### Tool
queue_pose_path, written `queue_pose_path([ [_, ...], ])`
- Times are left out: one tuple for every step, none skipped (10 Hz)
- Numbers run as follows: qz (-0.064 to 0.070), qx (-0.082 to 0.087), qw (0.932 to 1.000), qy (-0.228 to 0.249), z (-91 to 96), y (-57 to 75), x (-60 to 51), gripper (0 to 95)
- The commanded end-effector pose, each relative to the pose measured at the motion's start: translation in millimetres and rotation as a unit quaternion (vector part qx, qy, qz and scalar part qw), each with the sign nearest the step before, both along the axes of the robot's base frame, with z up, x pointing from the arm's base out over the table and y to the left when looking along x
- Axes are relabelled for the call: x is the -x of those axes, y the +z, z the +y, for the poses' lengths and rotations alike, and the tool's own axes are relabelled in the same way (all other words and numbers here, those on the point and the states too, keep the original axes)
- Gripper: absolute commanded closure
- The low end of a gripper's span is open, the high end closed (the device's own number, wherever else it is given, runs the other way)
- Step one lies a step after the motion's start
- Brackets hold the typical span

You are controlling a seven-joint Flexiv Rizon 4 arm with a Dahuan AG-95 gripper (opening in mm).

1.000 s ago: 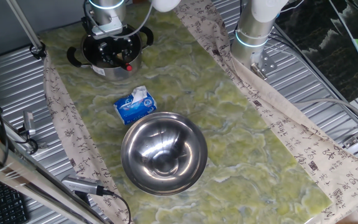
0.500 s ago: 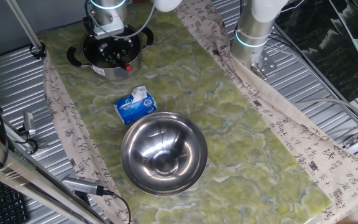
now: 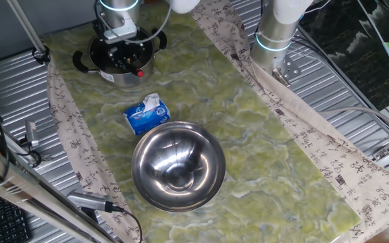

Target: Scoop water with a large spoon from one bowl to another

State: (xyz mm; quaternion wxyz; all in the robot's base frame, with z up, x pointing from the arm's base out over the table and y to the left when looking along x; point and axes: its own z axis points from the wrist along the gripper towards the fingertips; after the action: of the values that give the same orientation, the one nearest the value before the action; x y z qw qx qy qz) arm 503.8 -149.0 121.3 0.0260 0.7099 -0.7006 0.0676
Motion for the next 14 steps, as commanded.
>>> queue_pose_path([
  [0.002, -0.001, 1.0, 0.0, -0.1, -0.3, -0.3, 95.0],
  [0.003, -0.002, 1.0, 0.001, -0.1, 0.7, -0.8, 95.0],
  [0.006, 0.0, 1.0, 0.0, -0.1, 1.2, -1.0, 95.0],
  [0.008, 0.002, 1.0, -0.001, -0.1, 1.3, -1.2, 95.0],
  [0.008, 0.006, 0.9999, 0.0, -0.1, 1.4, -1.3, 95.0],
  [0.01, 0.012, 0.9999, 0.0, -0.1, 1.7, -1.4, 95.0],
  [0.012, 0.014, 0.9998, -0.002, -0.1, 2.8, -1.3, 95.0],
  [0.014, 0.015, 0.9998, -0.002, -0.1, 4.3, -1.5, 95.0],
  [0.018, 0.018, 0.9997, -0.002, -0.1, 7.9, -2.1, 95.0],
  [0.02, 0.02, 0.9996, -0.002, 0.0, 11.1, -2.5, 95.0],
  [0.022, 0.021, 0.9995, -0.002, 0.1, 13.8, -3.0, 95.0],
  [0.025, 0.021, 0.9994, -0.003, 0.2, 16.8, -4.0, 95.0],
  [0.027, 0.021, 0.9994, -0.005, 0.4, 20.4, -4.6, 95.0],
  [0.03, 0.02, 0.9993, -0.007, 0.7, 23.0, -5.4, 95.0],
])
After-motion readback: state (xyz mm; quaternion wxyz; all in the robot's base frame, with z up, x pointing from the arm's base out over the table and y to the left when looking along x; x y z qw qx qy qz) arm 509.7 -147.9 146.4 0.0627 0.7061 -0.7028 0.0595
